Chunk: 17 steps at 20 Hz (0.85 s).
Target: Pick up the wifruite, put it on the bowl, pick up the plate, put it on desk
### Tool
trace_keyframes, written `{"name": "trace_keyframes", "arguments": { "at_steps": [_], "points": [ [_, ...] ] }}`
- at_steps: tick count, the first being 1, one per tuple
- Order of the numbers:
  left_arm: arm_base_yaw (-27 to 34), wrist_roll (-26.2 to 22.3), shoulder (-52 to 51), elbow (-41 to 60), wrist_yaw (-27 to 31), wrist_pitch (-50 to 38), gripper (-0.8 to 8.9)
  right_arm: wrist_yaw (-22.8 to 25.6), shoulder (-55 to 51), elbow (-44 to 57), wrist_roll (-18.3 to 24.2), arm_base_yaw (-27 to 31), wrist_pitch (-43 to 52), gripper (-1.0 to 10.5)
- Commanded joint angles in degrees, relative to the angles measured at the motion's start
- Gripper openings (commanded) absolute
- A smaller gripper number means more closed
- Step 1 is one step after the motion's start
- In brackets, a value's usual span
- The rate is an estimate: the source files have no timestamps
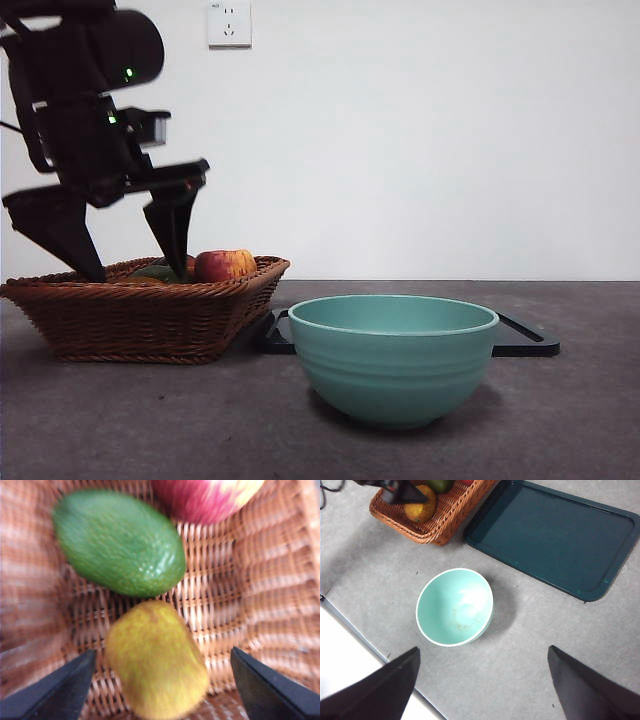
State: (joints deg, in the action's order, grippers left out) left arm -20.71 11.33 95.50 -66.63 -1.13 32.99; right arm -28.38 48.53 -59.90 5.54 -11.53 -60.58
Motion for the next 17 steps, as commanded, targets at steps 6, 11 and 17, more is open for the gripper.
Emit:
{"name": "trace_keyframes", "arguments": {
  "at_steps": [6, 11, 17],
  "points": [
    [-0.4, 0.3, 4.8, -1.2, 1.3, -1.5, 3.42, -0.1, 0.5, -1.0, -0.5, -0.2, 0.6, 4.1],
    [-0.4, 0.3, 4.8, -1.2, 1.3, -1.5, 1.76, -0.1, 0.5, -1.0, -0.5, -0.2, 0.6, 4.1],
    [-0.4, 0.4, -0.3, -1.2, 1.3, -0.9, 1.76, -0.1, 0.5, -1.0, -0.4, -0.2, 0.6, 4.1]
  ]
}}
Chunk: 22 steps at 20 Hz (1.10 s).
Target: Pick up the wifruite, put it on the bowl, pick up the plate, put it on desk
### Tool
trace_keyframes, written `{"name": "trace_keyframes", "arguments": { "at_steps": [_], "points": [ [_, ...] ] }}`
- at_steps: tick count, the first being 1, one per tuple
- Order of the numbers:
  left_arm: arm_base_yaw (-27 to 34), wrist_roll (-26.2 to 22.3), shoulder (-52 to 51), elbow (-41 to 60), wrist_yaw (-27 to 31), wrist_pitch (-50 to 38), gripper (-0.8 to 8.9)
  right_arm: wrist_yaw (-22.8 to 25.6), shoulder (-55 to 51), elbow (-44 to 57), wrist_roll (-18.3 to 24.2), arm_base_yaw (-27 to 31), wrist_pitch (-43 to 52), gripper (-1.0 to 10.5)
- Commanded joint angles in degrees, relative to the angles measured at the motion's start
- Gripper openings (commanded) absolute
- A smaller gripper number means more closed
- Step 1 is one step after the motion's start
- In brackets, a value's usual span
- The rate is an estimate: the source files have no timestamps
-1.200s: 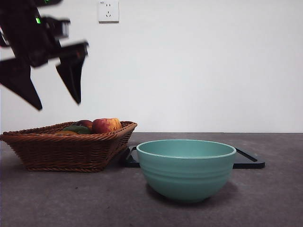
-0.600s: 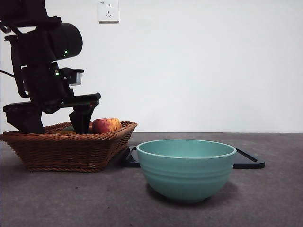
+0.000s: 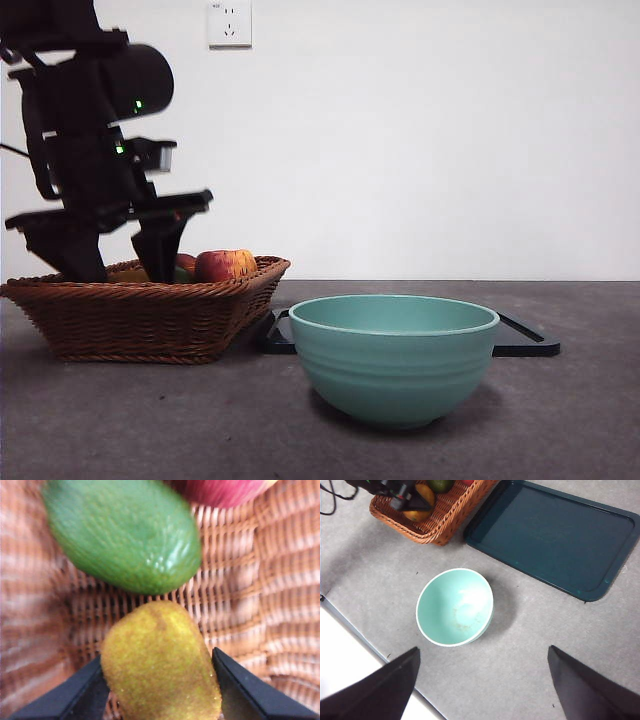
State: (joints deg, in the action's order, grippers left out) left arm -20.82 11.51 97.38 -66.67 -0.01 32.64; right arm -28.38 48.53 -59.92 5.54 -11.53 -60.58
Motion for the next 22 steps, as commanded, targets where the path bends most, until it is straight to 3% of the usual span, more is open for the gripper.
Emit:
{"name": "trace_keyframes", "arguments": {
  "at_steps": [1, 6, 11, 16, 22],
  "points": [
    [-0.3, 0.6, -4.1, -1.1, 0.2, -0.5, 1.76, -0.1, 0.5, -1.0, -0.4, -0.2, 0.6, 4.1],
    [-2.7, 0.3, -15.7, -1.1, -1.3, 3.1, 1.76, -0.2, 0.5, -1.0, -0.5, -0.1, 1.0, 4.1],
    [-12.1, 0.1, -22.1, -1.1, -8.7, 5.7, 1.77, -0.1, 0.5, -1.0, -0.5, -0.1, 1.0, 4.1],
    [-23.0, 0.1, -18.8, -1.1, -8.8, 3.7, 1.77, -0.1, 0.5, -1.0, -0.6, -0.1, 1.0, 4.1],
    [-29.3, 0.1, -8.8, -1.1, -8.5, -2.7, 1.77, -0.1, 0.5, -1.0, -0.6, -0.1, 1.0, 4.1]
  ]
}}
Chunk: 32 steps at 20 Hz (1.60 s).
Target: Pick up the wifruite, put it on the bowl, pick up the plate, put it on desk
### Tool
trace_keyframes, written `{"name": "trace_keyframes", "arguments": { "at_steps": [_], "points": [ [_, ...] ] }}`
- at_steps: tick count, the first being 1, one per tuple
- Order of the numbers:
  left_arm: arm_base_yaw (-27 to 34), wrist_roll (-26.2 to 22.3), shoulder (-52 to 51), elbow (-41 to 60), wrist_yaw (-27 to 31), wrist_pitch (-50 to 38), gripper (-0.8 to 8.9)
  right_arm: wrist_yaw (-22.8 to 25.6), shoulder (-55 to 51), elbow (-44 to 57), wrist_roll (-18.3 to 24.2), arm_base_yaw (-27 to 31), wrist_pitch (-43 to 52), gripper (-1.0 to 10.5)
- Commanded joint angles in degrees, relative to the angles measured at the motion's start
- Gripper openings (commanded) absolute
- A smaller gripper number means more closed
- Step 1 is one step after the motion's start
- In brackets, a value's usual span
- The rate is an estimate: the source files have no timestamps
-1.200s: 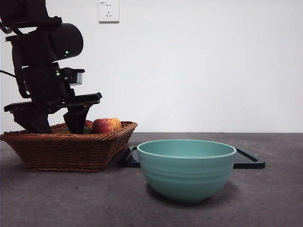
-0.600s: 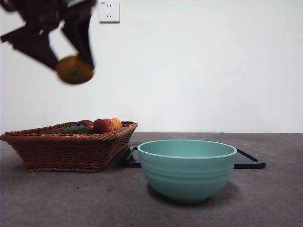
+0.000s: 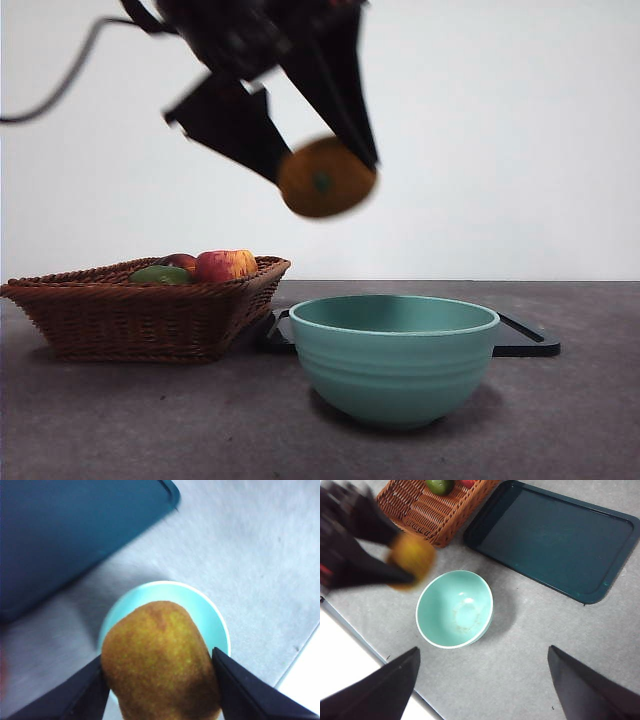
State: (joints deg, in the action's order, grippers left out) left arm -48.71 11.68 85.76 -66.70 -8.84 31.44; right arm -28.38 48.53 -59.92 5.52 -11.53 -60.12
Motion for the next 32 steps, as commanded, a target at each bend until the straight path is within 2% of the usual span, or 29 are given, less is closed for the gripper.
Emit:
{"name": "trace_keyframes", "arguments": {
  "at_steps": [1, 7, 14, 15, 18, 25, 28, 32],
  "points": [
    [-1.9, -0.1, 4.5, -1.1, 0.3, -2.5, 1.77, -0.1, 0.5, -1.0, -0.6, -0.1, 0.5, 4.1],
    [-4.4, -0.2, 12.6, -1.1, 4.6, -6.1, 1.77, -0.1, 0.5, -1.0, -0.6, -0.1, 0.5, 4.1],
    [-5.6, -0.5, 16.2, -1.1, 5.0, -7.5, 1.88, -0.2, 0.5, -0.9, -0.6, -0.1, 0.5, 4.1],
    [-5.6, -0.5, 16.4, -1.1, 5.0, -7.4, 1.95, -0.2, 0.5, -0.9, -0.6, -0.1, 0.5, 4.1],
    [-5.9, -0.5, 16.4, -1.1, 5.0, -7.2, 3.18, -0.2, 0.5, -0.9, -0.6, -0.1, 0.5, 4.1],
    [-6.1, 0.0, 16.4, -1.1, 5.0, -7.1, 3.18, -0.2, 0.5, -0.9, -0.6, -0.2, 0.5, 4.1],
    [-6.1, 0.1, 16.4, -1.1, 5.0, -7.0, 3.74, -0.2, 0.5, -0.9, -0.6, -0.1, 0.5, 4.1],
    [-6.1, 1.1, 16.0, -1.1, 5.0, -7.0, 3.79, -0.2, 0.5, -0.9, -0.6, -0.1, 0.5, 4.1]
  ]
}}
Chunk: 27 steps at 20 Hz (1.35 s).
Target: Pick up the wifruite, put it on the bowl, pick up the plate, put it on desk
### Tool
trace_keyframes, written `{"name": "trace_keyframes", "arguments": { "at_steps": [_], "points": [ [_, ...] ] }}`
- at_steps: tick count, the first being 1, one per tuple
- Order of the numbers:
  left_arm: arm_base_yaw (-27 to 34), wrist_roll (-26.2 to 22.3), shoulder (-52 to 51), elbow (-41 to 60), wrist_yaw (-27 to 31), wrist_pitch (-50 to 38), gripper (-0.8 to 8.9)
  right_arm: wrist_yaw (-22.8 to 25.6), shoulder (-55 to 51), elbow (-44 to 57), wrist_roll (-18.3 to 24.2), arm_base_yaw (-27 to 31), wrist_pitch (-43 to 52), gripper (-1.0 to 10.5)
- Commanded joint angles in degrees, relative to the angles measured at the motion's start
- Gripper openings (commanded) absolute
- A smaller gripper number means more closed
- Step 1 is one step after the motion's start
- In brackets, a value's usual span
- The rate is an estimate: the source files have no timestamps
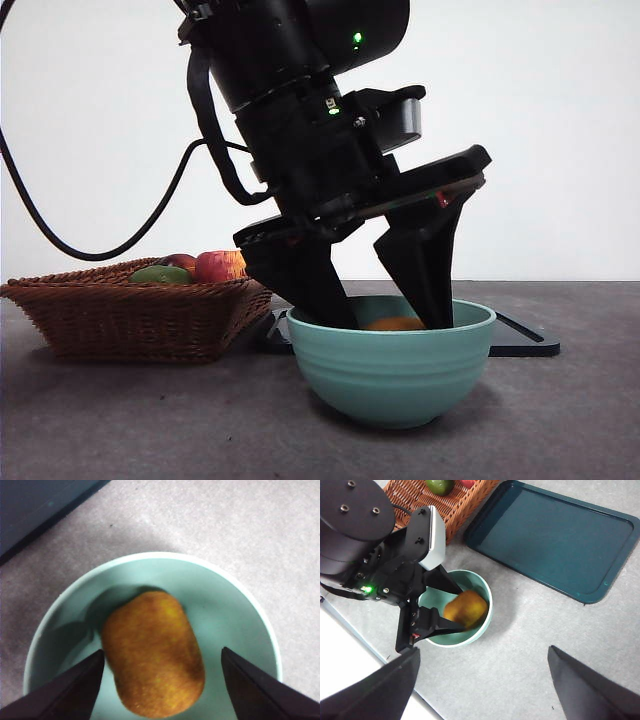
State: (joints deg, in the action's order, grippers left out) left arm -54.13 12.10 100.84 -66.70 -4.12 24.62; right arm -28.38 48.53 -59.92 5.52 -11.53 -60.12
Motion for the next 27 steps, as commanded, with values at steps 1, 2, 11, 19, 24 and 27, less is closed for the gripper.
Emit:
{"name": "trace_keyframes", "arguments": {
  "at_steps": [1, 2, 11, 19, 24, 27],
  "points": [
    [-0.7, 0.7, 0.6, -1.1, 0.3, -0.1, 3.79, -0.2, 0.5, -0.9, -0.6, -0.1, 0.5, 4.1],
    [-0.7, 0.7, 0.0, -1.1, 0.3, -0.1, 3.78, -0.2, 0.5, -0.9, -0.6, -0.1, 0.5, 4.1],
    [-0.4, 0.6, -12.7, -1.2, 0.3, 0.2, 3.76, -0.1, 0.5, -0.9, -0.6, -0.1, 0.5, 4.1],
    [7.2, -2.9, -29.1, -1.2, 0.3, 8.5, 3.76, -0.1, 0.5, -0.9, -0.6, -0.1, 0.5, 4.1],
    [14.8, -5.6, -35.5, -1.1, -0.7, 17.3, 3.76, -0.1, 0.5, -0.9, -0.5, -0.1, 0.6, 4.1],
    [17.5, -6.1, -36.8, -0.9, -6.1, 20.4, 3.76, -0.1, 0.5, -0.9, -0.5, -0.1, 0.6, 4.1]
  ]
}}
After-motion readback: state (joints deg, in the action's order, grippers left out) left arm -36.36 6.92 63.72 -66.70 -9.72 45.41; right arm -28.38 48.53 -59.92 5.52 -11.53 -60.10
